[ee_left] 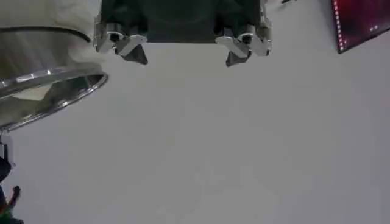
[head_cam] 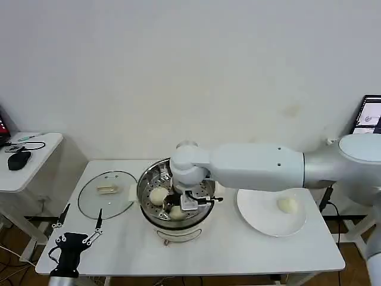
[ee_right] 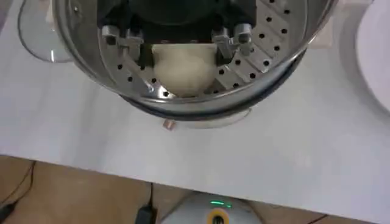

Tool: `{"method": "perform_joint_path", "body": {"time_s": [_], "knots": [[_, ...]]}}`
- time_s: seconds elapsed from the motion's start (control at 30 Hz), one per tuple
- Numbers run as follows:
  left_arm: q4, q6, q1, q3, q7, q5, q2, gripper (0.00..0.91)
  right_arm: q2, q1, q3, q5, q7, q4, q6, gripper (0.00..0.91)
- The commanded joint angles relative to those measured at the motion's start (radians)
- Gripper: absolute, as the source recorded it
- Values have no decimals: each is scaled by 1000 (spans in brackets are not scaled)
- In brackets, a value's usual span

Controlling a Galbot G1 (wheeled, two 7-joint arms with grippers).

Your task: Take steamed baozi put them in steamer then cover it.

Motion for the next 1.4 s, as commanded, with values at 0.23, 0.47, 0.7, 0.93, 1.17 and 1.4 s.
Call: {"method": "perform_joint_path", "body": {"time_s": [0.23, 0.47, 0.7, 0.93, 1.17, 1.4], "knots": [[2, -1, 1, 6, 1, 3, 3, 907, 3, 18, 78, 55, 8, -104, 12, 907], [3, -2, -1, 15, 2, 3, 13, 907, -19, 105, 123, 254, -10, -262, -32, 907], [4, -2, -10, 25, 3, 1, 24, 907, -93, 212, -40, 673, -75, -417, -226, 907], [10, -5, -16, 29, 4, -6, 36, 907, -205, 162, -105, 715, -153, -637, -298, 907], [23, -14, -27, 34, 4, -8, 38, 907, -332, 70, -114, 666, -150, -693, -373, 907], [21, -25, -30, 39, -1, -15, 26, 907, -393, -77, -55, 582, -116, -703, -423, 907]]}}
